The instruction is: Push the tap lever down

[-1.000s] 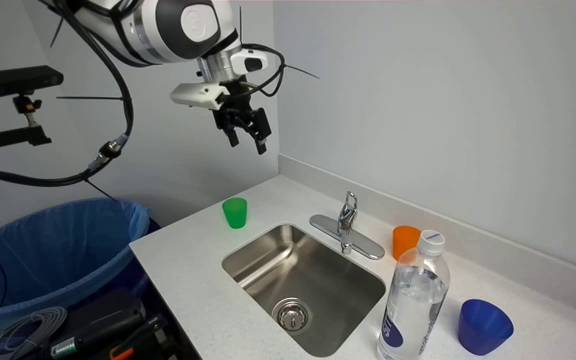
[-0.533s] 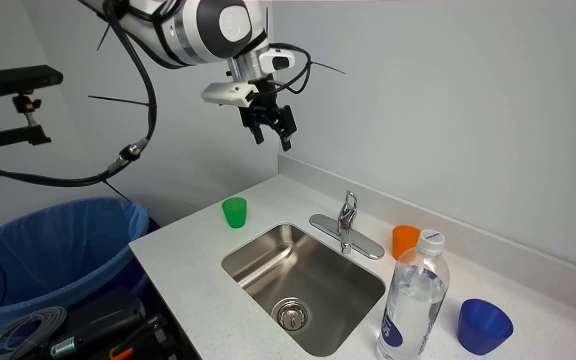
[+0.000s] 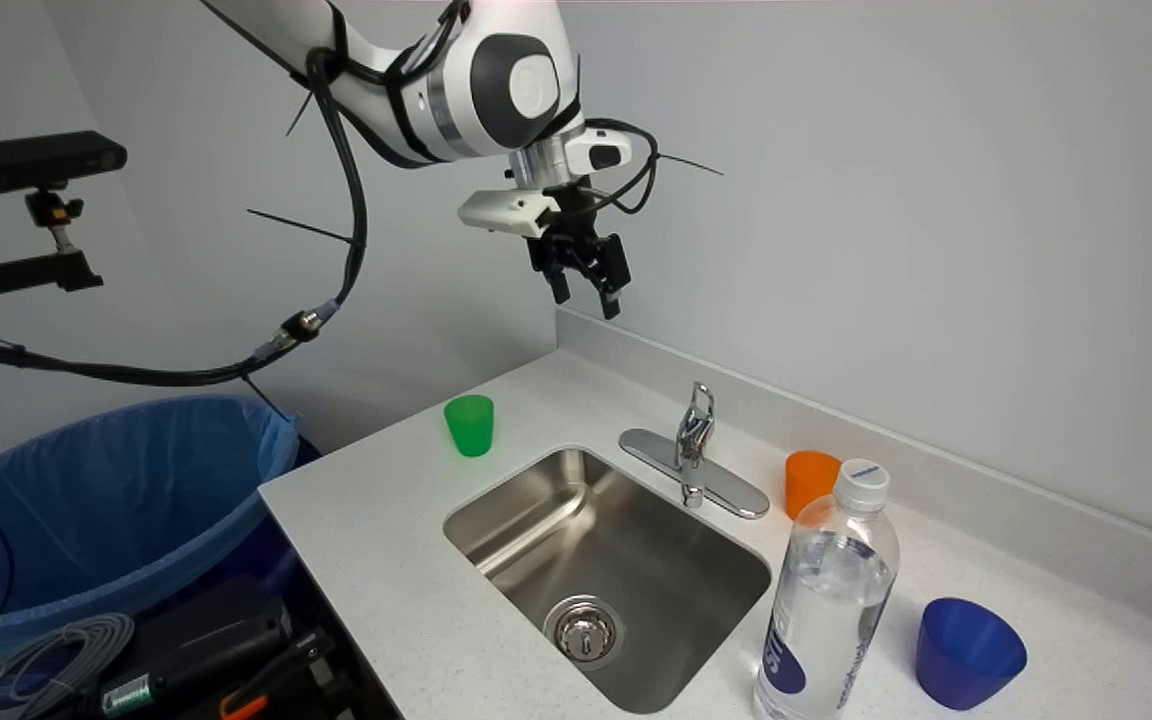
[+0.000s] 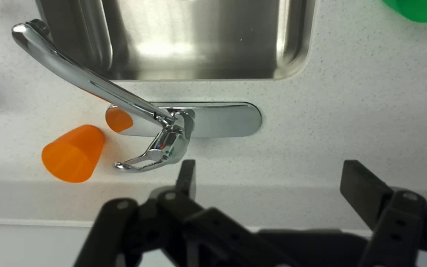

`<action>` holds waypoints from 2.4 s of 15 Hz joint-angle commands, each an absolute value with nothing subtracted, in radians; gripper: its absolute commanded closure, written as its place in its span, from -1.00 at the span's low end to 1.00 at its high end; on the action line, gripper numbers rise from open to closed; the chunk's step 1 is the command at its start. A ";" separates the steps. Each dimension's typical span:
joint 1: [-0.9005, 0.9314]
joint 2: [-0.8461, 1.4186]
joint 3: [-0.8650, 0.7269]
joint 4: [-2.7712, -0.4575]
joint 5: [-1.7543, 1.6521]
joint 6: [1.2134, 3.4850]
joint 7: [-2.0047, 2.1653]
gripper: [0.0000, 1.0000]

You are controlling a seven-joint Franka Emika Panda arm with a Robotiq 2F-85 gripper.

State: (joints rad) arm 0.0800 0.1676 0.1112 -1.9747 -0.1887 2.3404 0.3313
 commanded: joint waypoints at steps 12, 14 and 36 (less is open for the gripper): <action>0.107 0.246 0.046 -1.895 -0.221 2.338 0.388 -1.00; 0.104 0.279 0.021 -1.855 -0.224 2.327 0.405 -1.00; 0.112 0.683 -0.094 -1.359 -0.140 2.198 0.457 -1.00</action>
State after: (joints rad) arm 0.0944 0.6420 -0.0782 -1.4416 -0.1656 2.2596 0.4217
